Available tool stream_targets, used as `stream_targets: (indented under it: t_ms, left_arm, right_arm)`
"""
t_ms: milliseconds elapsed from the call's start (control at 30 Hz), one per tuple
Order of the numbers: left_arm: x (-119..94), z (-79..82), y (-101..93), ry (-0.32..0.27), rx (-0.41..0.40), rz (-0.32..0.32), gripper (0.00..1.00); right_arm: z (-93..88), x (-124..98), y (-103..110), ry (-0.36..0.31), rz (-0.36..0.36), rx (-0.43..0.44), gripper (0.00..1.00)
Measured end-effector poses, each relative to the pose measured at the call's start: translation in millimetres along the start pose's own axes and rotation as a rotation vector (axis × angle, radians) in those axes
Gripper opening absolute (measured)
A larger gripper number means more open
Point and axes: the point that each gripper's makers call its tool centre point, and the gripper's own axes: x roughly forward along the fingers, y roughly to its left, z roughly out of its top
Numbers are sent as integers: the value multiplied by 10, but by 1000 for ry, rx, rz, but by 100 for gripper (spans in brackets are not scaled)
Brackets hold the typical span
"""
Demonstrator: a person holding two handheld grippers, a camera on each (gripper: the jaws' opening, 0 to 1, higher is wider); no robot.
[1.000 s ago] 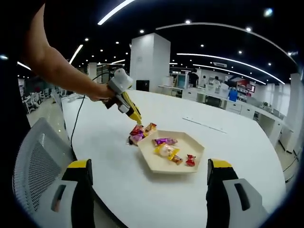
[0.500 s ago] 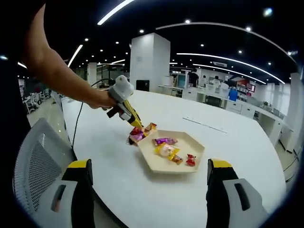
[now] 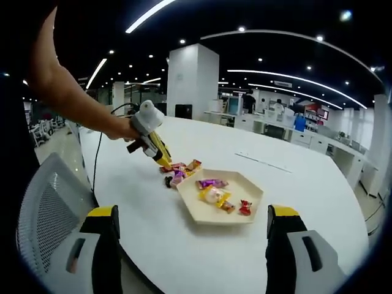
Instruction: Place the target food into the container with the food tongs after gripping and lifting it, then release it inside without dropping or visibly crushing the food.
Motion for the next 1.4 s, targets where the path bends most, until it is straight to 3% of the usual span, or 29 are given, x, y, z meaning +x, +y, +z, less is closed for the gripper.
stream_targets:
  t_ms: [100, 233, 300, 367, 467, 600, 733, 1000, 1067, 1133, 1200, 1400]
  left_arm:
    - [5, -22, 41, 1, -25, -7, 26]
    - [65, -34, 53, -1, -133, -27, 26]
    - [107, -79, -41, 22, -173, -79, 26]
    - [130, -84, 28, 15, -151, -40, 26]
    - [146, -76, 82, -1, -224, -41, 25]
    - [141, -87, 73, 22, -165, -42, 21]
    - [142, -91, 79, 36, -175, -33, 19]
    - [21, -30, 164, 13, -176, -22, 19]
    - [-13, 6, 190, -1, -193, -34, 19]
    - [-54, 87, 148, -32, -176, -99, 19]
    - [-115, 105, 203, -23, -143, -74, 19]
    - [-257, 202, 310, -43, -154, -77, 19]
  right_arm:
    - [-5, 2, 0, 2, 0, -2, 98]
    - [-9, 4, 4, 5, 0, -3, 98]
    - [-12, 4, -1, 7, -2, -3, 98]
    - [-11, 4, 5, 7, 0, -4, 98]
    - [-12, 5, 5, 7, 1, -2, 98]
    - [-13, 6, 4, 7, 2, -1, 98]
    - [-15, 7, -1, 6, 1, 1, 98]
    - [-15, 5, -3, 8, -1, -2, 98]
    - [-14, 7, -1, 7, 0, -2, 98]
    - [-14, 7, 5, 8, 3, -3, 98]
    - [-21, 12, 10, 11, 6, -4, 98]
    - [-18, 13, 23, 11, 11, -8, 98]
